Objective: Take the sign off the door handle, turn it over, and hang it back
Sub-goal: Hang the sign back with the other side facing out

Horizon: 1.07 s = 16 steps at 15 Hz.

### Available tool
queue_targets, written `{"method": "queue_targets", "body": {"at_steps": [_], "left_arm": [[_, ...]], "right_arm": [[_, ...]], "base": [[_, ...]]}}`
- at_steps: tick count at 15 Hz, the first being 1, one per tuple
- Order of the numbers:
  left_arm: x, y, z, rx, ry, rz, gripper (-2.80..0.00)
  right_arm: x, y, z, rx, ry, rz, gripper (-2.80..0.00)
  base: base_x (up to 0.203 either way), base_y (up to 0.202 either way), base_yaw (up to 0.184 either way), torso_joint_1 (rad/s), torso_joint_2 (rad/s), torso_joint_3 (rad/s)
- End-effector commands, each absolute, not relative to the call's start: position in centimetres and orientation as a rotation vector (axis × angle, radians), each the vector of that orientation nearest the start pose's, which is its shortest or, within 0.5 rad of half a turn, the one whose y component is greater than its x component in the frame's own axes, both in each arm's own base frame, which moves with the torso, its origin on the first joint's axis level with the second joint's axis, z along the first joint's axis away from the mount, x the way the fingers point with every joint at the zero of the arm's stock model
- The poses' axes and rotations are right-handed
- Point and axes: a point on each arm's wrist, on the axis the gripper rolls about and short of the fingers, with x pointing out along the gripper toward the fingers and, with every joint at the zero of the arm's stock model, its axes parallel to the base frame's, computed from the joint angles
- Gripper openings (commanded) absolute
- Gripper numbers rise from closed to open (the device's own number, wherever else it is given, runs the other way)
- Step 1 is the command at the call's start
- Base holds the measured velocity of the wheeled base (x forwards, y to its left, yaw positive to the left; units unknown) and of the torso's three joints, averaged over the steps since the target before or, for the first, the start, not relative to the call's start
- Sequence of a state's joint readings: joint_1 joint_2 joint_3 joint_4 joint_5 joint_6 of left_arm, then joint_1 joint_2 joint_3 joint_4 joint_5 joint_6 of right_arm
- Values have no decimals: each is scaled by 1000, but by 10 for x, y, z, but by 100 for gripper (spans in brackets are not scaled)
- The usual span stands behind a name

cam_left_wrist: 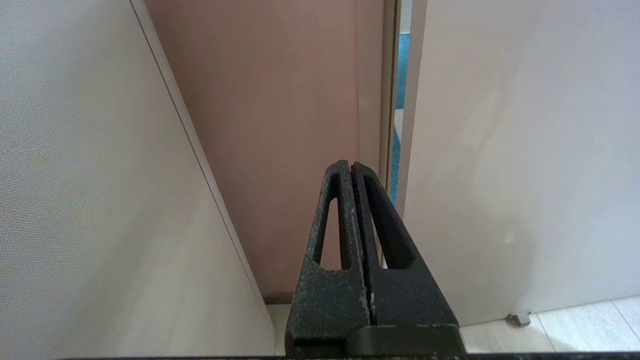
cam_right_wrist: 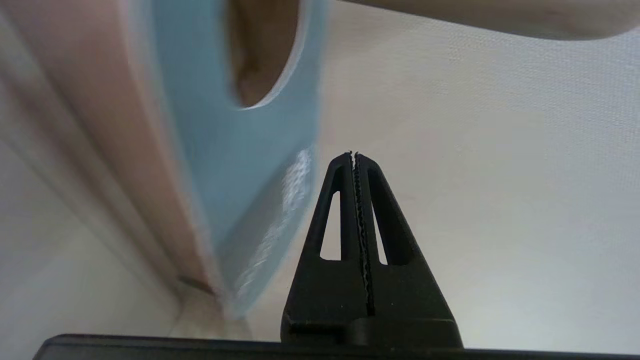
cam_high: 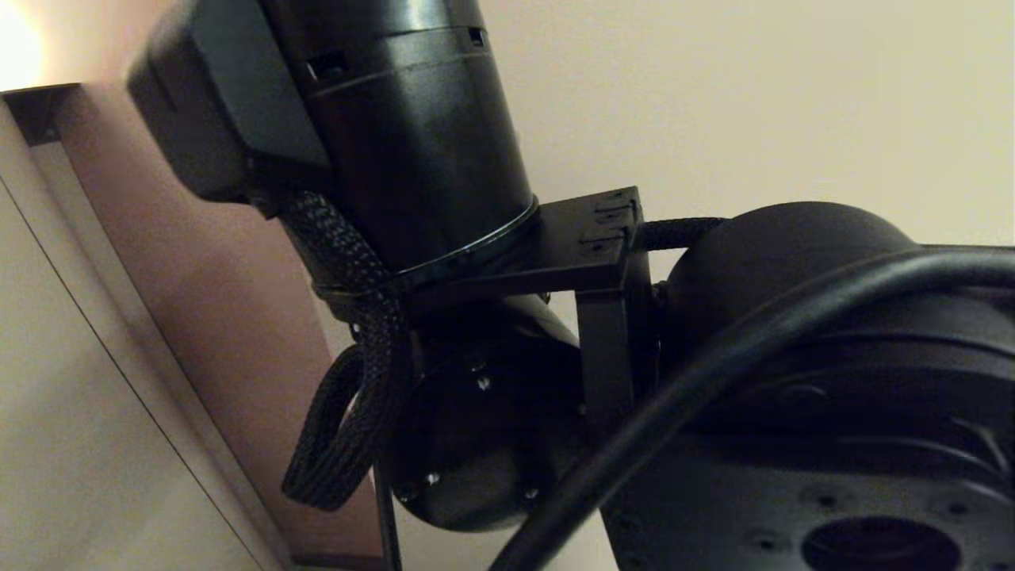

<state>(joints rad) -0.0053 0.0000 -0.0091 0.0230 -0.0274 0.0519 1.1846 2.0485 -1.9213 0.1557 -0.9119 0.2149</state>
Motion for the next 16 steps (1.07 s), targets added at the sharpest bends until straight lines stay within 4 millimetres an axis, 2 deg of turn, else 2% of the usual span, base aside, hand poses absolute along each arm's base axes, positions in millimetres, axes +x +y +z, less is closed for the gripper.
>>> {"method": "queue_targets", "body": {"at_steps": [1, 5, 16], "left_arm": [[-24, 0, 76, 52, 13, -34, -280], [-24, -1, 76, 52, 13, -33, -280], [-24, -1, 76, 52, 13, -33, -280]], "right_arm": [[176, 375, 289, -41, 174, 236, -280], [185, 378, 285, -16, 159, 222, -280], [195, 404, 277, 59, 33, 249, -280]], "base": [[0, 0, 0, 0, 0, 0], [0, 0, 0, 0, 0, 0], [0, 0, 0, 0, 0, 0]]}}
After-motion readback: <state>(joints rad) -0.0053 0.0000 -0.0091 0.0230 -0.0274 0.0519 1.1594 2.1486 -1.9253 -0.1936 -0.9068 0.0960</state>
